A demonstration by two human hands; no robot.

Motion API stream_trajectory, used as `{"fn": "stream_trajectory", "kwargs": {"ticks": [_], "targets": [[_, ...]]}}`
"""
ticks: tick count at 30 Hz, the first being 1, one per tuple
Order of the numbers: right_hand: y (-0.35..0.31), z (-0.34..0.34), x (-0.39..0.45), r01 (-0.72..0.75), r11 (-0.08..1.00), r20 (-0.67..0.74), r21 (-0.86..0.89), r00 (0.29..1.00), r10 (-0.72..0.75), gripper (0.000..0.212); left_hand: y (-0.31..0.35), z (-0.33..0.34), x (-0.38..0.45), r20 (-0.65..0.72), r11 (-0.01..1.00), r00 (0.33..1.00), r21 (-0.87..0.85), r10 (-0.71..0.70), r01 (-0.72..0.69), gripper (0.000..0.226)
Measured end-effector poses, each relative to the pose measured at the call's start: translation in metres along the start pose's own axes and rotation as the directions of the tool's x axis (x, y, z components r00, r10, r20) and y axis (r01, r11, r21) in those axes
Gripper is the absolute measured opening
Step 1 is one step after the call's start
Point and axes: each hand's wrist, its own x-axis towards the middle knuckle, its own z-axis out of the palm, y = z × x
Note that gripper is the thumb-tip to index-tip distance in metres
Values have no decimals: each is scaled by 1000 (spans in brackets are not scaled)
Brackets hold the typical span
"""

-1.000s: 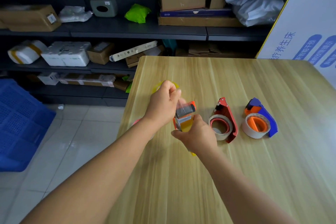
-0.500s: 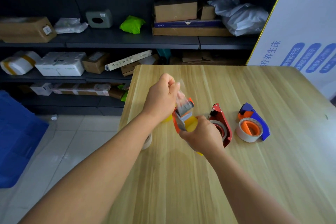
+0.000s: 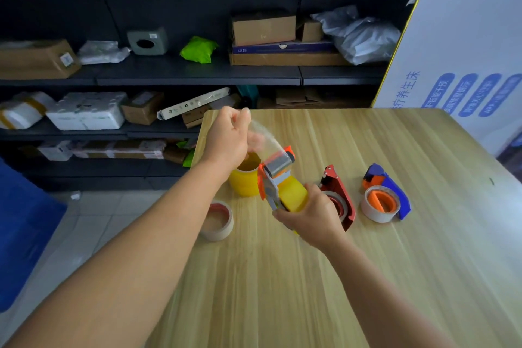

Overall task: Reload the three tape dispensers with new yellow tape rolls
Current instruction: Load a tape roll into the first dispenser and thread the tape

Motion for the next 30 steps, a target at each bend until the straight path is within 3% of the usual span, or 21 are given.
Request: {"fn": "stream_trajectory", "kwargs": {"ticks": [7, 12, 16, 20, 26, 30], "targets": [[-6, 3, -6, -1, 1000, 30, 22, 1000, 1, 50, -6, 5, -12, 123, 963, 973, -169, -193, 212, 26], [-13, 11, -8, -19, 998, -65, -59, 998, 15, 82, -11, 8, -18, 165, 962, 963, -138, -213, 237, 26], [-12, 14, -9, -46, 990, -99, -136, 995, 33, 75, -7, 4, -20, 156, 995, 988, -94, -7, 22, 23], [-10, 13, -9, -47, 976, -98, -212, 995, 27, 75, 15, 0, -20, 168, 980, 966, -31, 198, -196, 18], [-13, 3, -4, -22, 978, -12, -207, 1000, 20, 58, 52, -3, -19, 21, 944, 944, -19, 331, -330, 20], [-6, 1, -5, -52, 989, -7, -138, 999, 51, 43, 64, -11, -10, -10, 945, 945, -17, 328, -328, 24]]}}
